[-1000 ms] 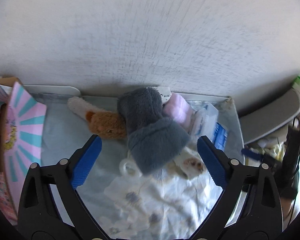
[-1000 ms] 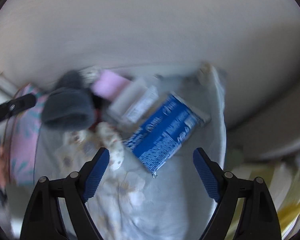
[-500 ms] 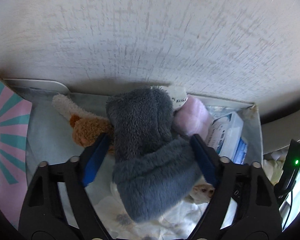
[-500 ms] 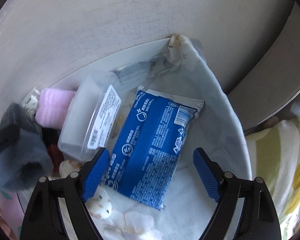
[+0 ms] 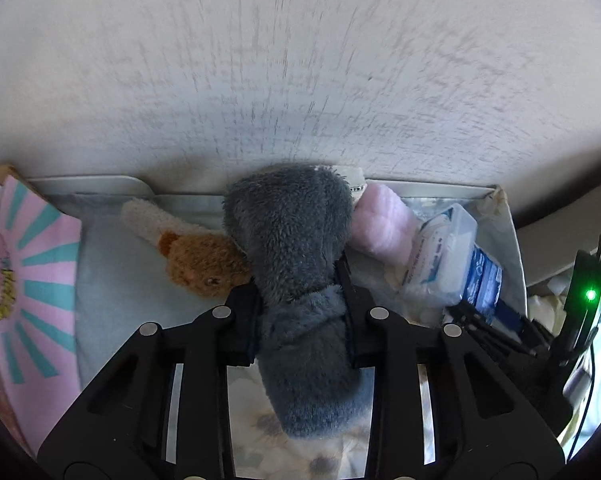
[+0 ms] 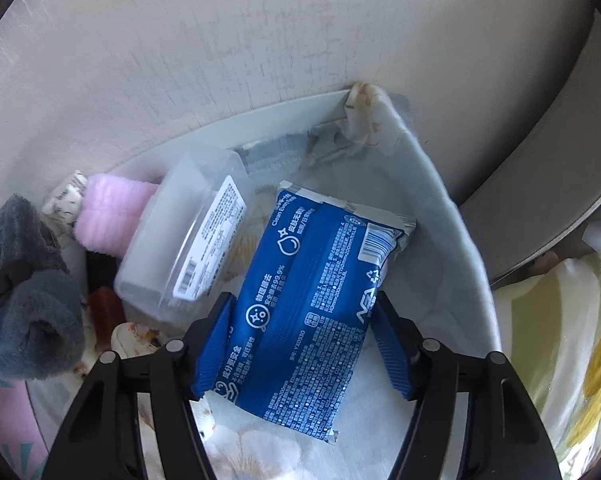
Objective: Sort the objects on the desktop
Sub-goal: 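Carry the grey slipper and blue packet over the cardboard box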
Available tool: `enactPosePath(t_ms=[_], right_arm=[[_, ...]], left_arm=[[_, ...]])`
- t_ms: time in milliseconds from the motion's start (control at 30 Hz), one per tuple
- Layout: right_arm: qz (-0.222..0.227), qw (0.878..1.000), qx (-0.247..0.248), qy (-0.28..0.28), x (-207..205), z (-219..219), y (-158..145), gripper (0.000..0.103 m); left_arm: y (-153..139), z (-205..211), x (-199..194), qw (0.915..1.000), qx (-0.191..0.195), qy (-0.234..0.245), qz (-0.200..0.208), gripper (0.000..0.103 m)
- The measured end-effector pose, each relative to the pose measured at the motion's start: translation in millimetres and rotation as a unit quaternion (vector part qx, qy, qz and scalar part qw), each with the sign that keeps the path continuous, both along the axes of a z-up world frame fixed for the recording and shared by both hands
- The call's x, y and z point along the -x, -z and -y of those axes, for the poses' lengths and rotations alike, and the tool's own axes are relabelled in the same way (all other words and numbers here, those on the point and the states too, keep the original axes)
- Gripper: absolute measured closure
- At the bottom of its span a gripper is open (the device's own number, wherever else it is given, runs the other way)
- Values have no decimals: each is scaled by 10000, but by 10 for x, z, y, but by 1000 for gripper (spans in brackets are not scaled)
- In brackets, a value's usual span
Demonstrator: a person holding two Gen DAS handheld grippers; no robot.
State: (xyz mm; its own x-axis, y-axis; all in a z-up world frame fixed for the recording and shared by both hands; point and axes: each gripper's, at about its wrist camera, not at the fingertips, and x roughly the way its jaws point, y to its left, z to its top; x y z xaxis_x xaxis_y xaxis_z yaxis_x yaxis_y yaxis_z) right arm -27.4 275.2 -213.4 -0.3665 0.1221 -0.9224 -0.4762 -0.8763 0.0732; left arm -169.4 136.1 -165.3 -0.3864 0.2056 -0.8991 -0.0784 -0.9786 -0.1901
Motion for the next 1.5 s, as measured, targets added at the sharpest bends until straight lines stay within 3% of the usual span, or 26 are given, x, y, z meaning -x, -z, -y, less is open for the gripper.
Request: enactPosePath(t_ms=[500,700,867,1300,1500], right_arm=[[-491,9982,114,-333,-553,158,-643,41],[-621,9968,-1,-496,-423,234,-1005,41],[-763,9943,-80,-743,-270,406,-1118,41],[-1083,9802,-182,-1649,31,1090,-1575,41],[-1204,9675,-185,-2217,199,1564,-1684,41]], left_arm=[[-656,282,-394,9987,-218,273,-372,76],[-888,456,-607,9978,-241,404,-456,76],[-1118,615,-763,9968,-243,406,-642,76],[-1396,1354,-1050,9948,-296,-152,-962,76],[-1440,1770,-1185,9933,-238,-491,-1022,76]])
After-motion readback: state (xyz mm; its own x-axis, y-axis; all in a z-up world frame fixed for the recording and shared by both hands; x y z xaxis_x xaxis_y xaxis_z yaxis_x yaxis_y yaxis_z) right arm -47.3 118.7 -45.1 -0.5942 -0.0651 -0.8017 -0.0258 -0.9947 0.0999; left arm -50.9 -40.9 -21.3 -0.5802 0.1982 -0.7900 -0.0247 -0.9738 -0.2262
